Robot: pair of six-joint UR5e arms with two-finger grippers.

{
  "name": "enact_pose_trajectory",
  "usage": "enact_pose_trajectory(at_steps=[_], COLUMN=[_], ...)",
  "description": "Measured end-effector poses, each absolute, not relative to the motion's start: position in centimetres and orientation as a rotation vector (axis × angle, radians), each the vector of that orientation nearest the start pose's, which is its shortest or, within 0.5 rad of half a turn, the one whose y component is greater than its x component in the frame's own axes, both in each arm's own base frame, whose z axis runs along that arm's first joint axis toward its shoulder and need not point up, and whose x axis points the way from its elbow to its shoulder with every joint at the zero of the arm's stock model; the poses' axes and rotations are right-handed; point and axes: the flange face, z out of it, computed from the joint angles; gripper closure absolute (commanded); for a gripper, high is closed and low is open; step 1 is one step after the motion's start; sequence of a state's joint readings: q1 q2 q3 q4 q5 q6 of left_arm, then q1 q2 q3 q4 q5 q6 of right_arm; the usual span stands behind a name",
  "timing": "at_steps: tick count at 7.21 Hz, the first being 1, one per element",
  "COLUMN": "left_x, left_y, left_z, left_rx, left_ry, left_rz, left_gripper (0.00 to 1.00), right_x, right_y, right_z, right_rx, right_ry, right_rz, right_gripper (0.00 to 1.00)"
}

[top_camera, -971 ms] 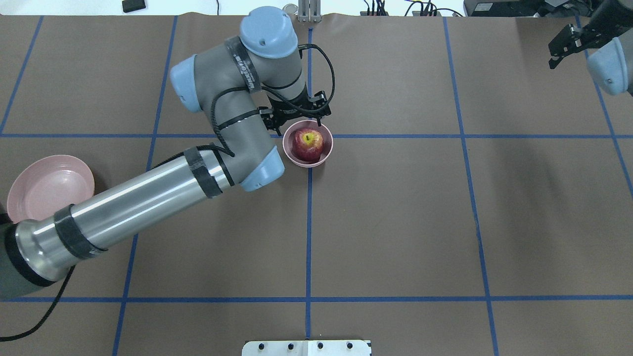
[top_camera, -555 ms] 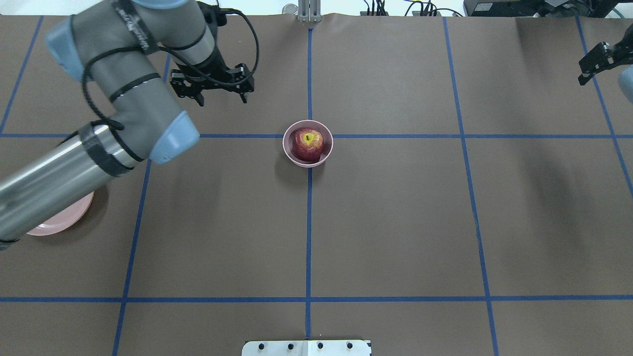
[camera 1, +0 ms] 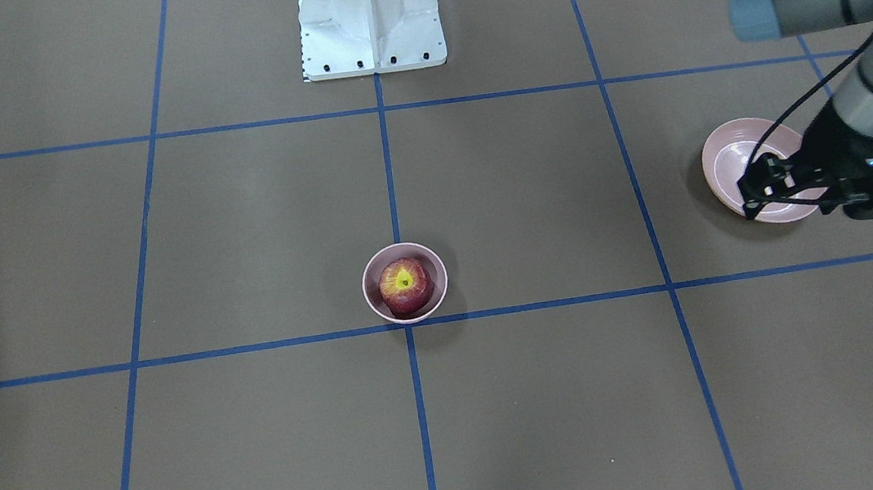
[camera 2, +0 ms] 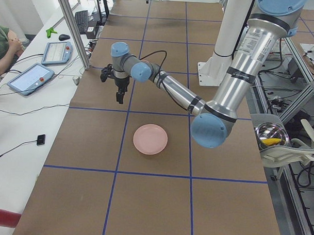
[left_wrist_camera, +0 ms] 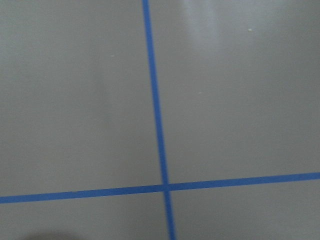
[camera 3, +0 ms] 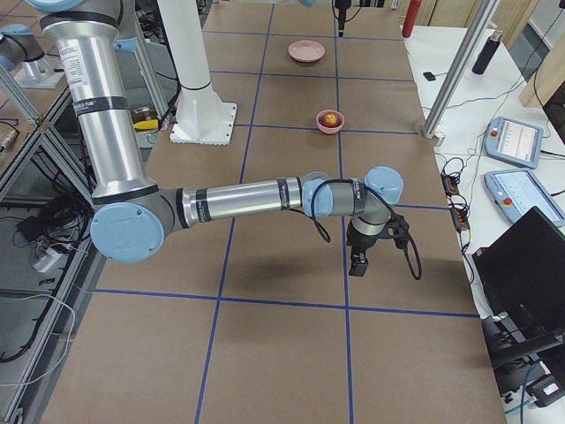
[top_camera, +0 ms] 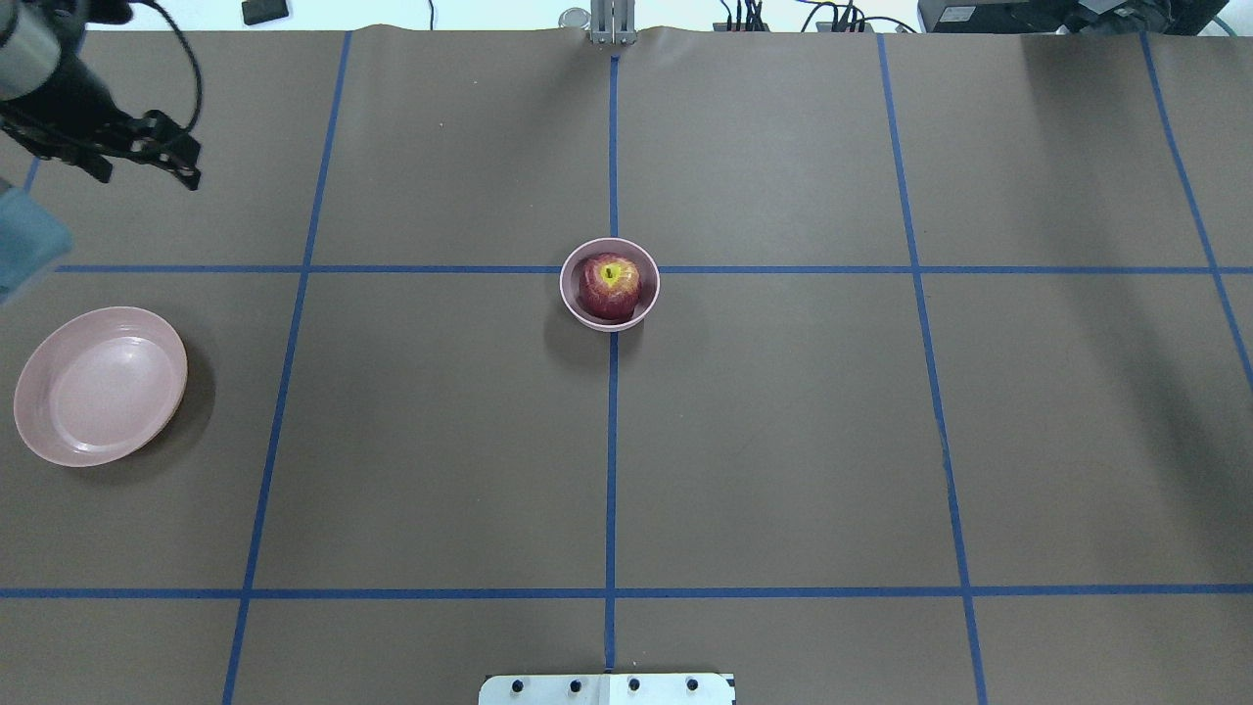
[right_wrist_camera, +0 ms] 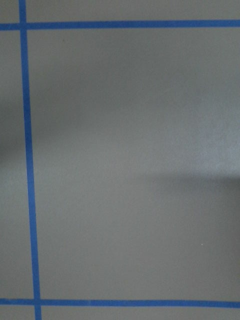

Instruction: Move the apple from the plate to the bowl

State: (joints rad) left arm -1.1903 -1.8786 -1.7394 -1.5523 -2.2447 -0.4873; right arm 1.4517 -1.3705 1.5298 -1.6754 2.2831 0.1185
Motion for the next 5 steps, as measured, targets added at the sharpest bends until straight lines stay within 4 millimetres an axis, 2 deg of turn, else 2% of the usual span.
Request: enact_pose_trajectory(at_steps=[1, 2, 3, 5], left_x=[10.4, 6.5, 4.1, 2.4], left_y=[-57.3, -55.9, -54.6, -53.6], left_z=[46.1, 49.8, 52.7, 59.0], left_rx=[0.116, 0.104, 0.095, 0.086], left_ry=[0.784, 0.777, 0.773, 0.766], left_rz=[0.057, 0.036, 0.012, -0.011], left_gripper=[0.01, 0.01, 0.01, 0.01], right_x=[0.9, 2.1, 3.2, 4.8], right_y=[-57.3, -57.0, -56.7, -56.3], right_z=[59.2, 59.5, 59.7, 59.7], right_rx=[-0.03, -0.015, 0.004, 0.024], right_ry=[-0.715, -0.717, -0.719, -0.721], right_rz=[-0.007, 0.009, 0.025, 0.053], right_gripper=[0.0, 0.0, 0.0, 0.0])
